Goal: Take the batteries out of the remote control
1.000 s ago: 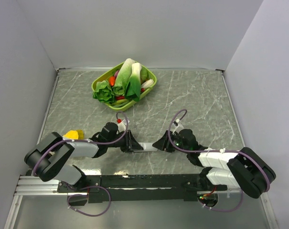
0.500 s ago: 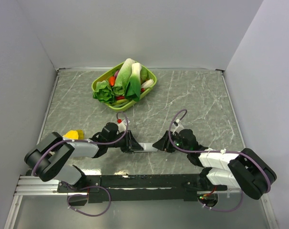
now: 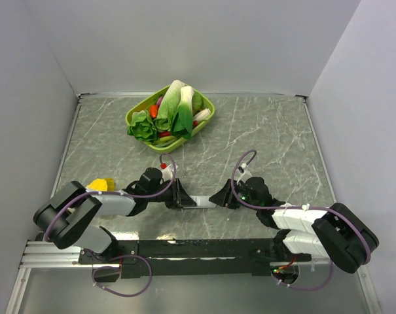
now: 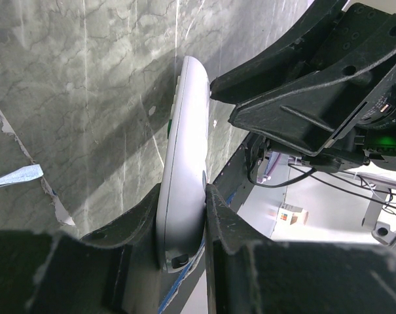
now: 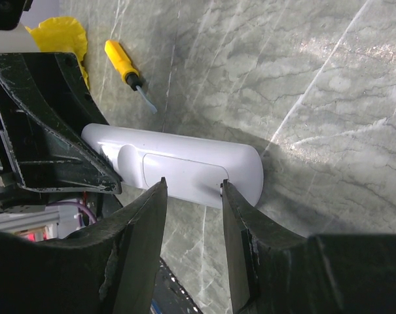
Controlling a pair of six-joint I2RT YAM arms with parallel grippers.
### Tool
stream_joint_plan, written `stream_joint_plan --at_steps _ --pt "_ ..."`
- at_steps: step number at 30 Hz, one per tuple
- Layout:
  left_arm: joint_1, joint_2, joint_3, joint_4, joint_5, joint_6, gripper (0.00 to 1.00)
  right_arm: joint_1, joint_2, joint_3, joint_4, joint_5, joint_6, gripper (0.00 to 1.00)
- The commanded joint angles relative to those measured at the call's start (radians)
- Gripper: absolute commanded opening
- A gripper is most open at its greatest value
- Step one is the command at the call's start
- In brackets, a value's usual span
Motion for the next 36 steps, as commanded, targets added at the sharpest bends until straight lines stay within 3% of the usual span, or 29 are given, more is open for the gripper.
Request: stream_joint_plan --at_steps 1,17,36 --pt "-0.024 0.022 0.034 -0.051 -0.088 0.035 0.01 0.022 -0.059 0.025 0.136 -0.145 0.046 0.45" --pt "-0.035 0.036 0.043 -0.055 -0.099 0.035 0.01 0.016 -0.058 0.022 0.229 -0.199 0.082 0.45" --pt "-0.045 0.047 0.067 -0.104 -0.137 0.03 0.01 0.005 -0.176 0.064 0.101 -0.161 0.04 0.45"
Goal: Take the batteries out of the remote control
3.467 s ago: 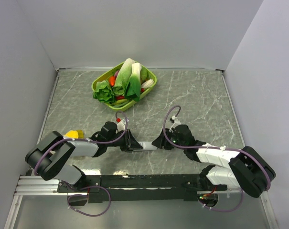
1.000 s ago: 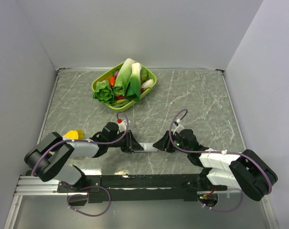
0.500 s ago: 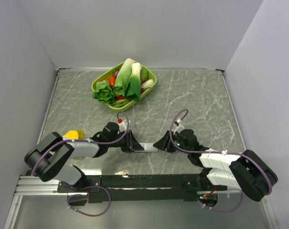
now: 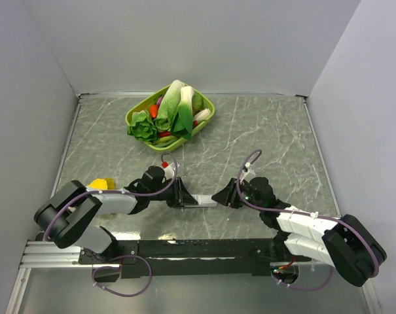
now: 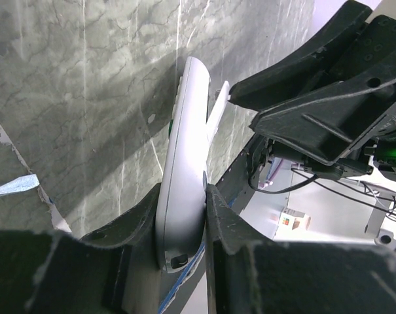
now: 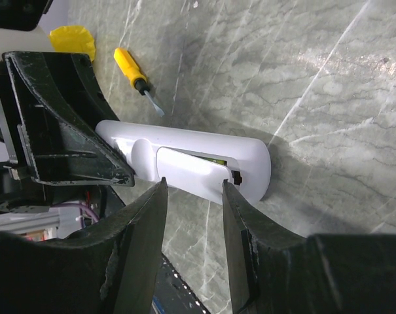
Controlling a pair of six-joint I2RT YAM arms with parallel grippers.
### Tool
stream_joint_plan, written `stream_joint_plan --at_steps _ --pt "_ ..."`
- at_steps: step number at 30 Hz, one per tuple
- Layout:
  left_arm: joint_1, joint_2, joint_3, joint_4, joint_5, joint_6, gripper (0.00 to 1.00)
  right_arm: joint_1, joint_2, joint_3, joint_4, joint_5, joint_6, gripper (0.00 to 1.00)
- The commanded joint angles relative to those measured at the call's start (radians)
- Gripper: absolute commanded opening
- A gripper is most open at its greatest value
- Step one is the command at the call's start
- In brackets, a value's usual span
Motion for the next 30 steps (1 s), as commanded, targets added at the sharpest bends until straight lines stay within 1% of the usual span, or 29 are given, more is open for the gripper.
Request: stream_joint_plan --at_steps 1,4,7,8,11,12,15,20,25,26,28,29,30 --pt "-0.033 0.041 0.028 -0.053 -0.109 0.028 0.01 0.025 -0.062 0.073 0.168 -0.157 0.051 0.45" --pt "-0.035 0.044 0.033 -0.059 -0.112 0.028 0.01 0.021 -0.091 0.096 0.131 -0.124 0.03 0.45" --pt "-0.038 0.042 0.039 -0.066 -0.117 0.028 0.01 0.013 -0.128 0.148 0.02 -0.068 -0.015 0.46" --pt "-0.038 0.042 0.041 -0.068 -0.117 0.028 0.01 0.012 -0.144 0.184 -0.058 -0.048 -0.044 0.48" --pt "-0.039 0.042 0.045 -0.085 -0.127 0.028 0.01 0.008 -0.165 0.237 -0.172 0.075 -0.097 0.5" --pt "-0.039 0.042 0.05 -0.089 -0.132 0.029 0.01 0.01 -0.168 0.247 -0.236 0.137 -0.105 0.51" --pt "-0.038 0.041 0.059 -0.108 -0.14 0.034 0.01 0.002 -0.185 0.279 -0.327 0.201 -0.143 0.54" --pt "-0.039 0.036 0.067 -0.128 -0.147 0.037 0.01 0.004 -0.217 0.284 -0.398 0.248 -0.165 0.58" --pt "-0.039 0.042 0.068 -0.126 -0.141 0.034 0.01 0.002 -0.222 0.245 -0.415 0.244 -0.134 0.58" --pt "-0.041 0.044 0.071 -0.129 -0.144 0.035 0.02 0.004 -0.225 0.23 -0.415 0.239 -0.128 0.59" --pt "-0.047 0.042 0.077 -0.154 -0.155 0.046 0.08 0.002 -0.234 0.216 -0.418 0.233 -0.128 0.59" --pt "-0.05 0.039 0.084 -0.163 -0.166 0.049 0.16 0.002 -0.24 0.207 -0.421 0.233 -0.13 0.59" --pt "-0.05 0.035 0.085 -0.169 -0.172 0.051 0.21 0.004 -0.246 0.204 -0.424 0.235 -0.13 0.6"
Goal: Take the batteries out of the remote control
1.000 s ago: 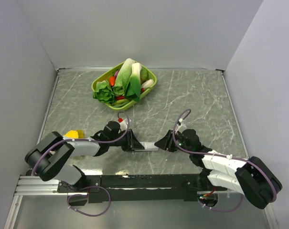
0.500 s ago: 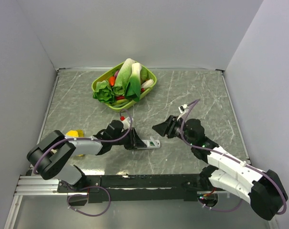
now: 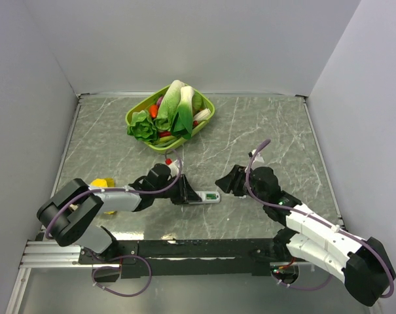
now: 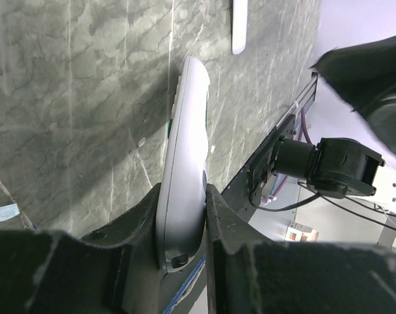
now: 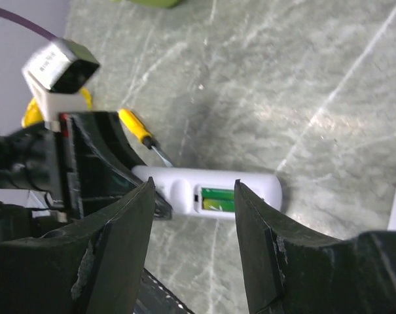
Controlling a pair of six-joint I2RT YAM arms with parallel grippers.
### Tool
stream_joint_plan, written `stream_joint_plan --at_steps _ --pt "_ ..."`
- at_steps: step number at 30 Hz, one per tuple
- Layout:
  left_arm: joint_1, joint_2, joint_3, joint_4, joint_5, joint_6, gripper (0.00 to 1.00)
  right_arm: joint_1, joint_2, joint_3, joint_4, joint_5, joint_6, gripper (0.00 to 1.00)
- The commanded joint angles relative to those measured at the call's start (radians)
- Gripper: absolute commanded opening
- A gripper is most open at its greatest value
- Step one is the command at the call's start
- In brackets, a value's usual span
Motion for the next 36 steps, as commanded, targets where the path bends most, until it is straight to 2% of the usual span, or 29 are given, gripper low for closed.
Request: stream_joint_plan --at_steps 1,2,5,13,18,19,22,24,26,30,32,36 --pt "-0.016 0.01 0.018 -0.13 -0.094 0.05 0.26 0.002 -0.054 -0.026 -0.017 0.013 0.003 0.6" --pt "-0.018 0.006 0.02 -0.133 -0.103 0.051 0.34 0.002 -0.065 -0.031 -0.025 0.015 0.0 0.6" --pt "-0.023 -0.007 0.025 -0.159 -0.126 0.043 0.46 0.002 -0.109 -0.037 -0.04 0.021 -0.007 0.61" --pt "-0.024 -0.012 0.02 -0.178 -0.164 0.025 0.57 0.0 -0.176 -0.052 -0.066 0.033 -0.011 0.61" --pt "-0.027 -0.061 0.038 -0.251 -0.187 -0.01 0.76 0.002 -0.186 -0.049 -0.077 0.032 -0.019 0.63" --pt "-0.026 -0.073 0.038 -0.268 -0.215 -0.019 0.83 0.0 -0.188 -0.049 -0.077 0.029 -0.02 0.63" --pt "-0.029 -0.119 0.032 -0.365 -0.314 -0.061 0.92 0.0 -0.194 -0.052 -0.074 0.027 -0.02 0.63" --pt "-0.029 -0.151 0.037 -0.476 -0.385 -0.096 0.93 0.002 -0.194 -0.054 -0.07 0.026 -0.022 0.64" --pt "-0.029 -0.187 0.06 -0.55 -0.497 -0.133 0.88 0.0 -0.192 -0.054 -0.063 0.017 -0.023 0.64" --pt "-0.026 -0.269 0.077 -0.716 -0.67 -0.315 0.83 0.002 -0.191 -0.049 -0.06 0.004 -0.03 0.64" --pt "-0.027 -0.32 0.09 -0.802 -0.765 -0.357 0.8 0.0 -0.197 -0.051 -0.057 0.0 -0.03 0.64" --pt "-0.024 -0.322 0.179 -0.983 -0.949 -0.441 0.77 0.002 -0.214 -0.061 -0.053 -0.008 -0.028 0.65"
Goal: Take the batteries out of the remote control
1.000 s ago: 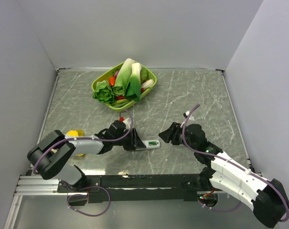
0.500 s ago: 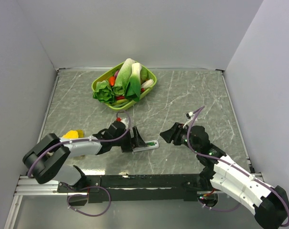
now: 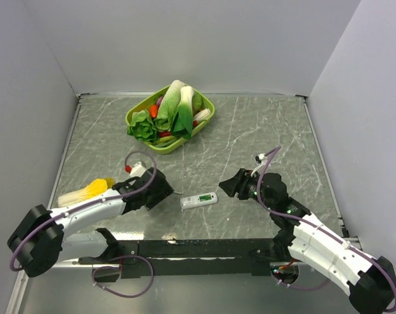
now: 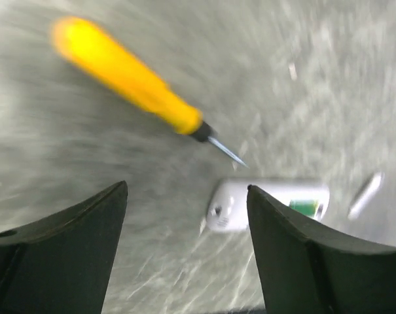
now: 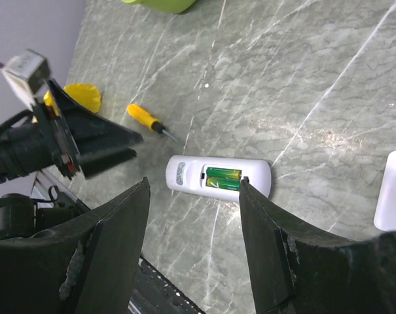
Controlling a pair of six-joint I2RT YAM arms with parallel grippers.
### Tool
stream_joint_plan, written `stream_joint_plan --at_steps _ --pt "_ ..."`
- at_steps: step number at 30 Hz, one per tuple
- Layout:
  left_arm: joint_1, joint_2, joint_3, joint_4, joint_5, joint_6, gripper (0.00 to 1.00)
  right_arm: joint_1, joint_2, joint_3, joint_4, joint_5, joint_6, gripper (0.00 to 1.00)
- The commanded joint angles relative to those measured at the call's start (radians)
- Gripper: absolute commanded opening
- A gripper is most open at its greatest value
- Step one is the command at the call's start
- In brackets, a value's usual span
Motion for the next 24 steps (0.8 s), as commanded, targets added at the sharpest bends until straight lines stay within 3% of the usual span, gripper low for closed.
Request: stream_joint_plan --at_steps 1,2,6,19,24 --pt "0.006 0.023 0.134 -0.27 -0.295 -0.164 0.75 0.0 -0.033 -0.016 0.032 -0.017 -0.009 0.65" --pt "0.015 0.045 0.156 -0.36 -0.321 -0.19 0.73 0.0 -0.034 -0.018 0.033 -0.018 -0.009 0.65" --pt "0.06 0.166 0.262 -0.458 -0.368 -0.244 0.71 0.002 -0.034 -0.025 0.044 -0.032 -0.009 0.65" --pt "0.199 0.3 0.254 -0.22 -0.209 -0.102 0.7 0.002 -0.094 -0.041 0.016 -0.035 -0.031 0.67" --pt "0.201 0.341 0.257 -0.192 -0.184 -0.082 0.66 0.0 -0.082 -0.036 0.009 -0.044 -0.057 0.68"
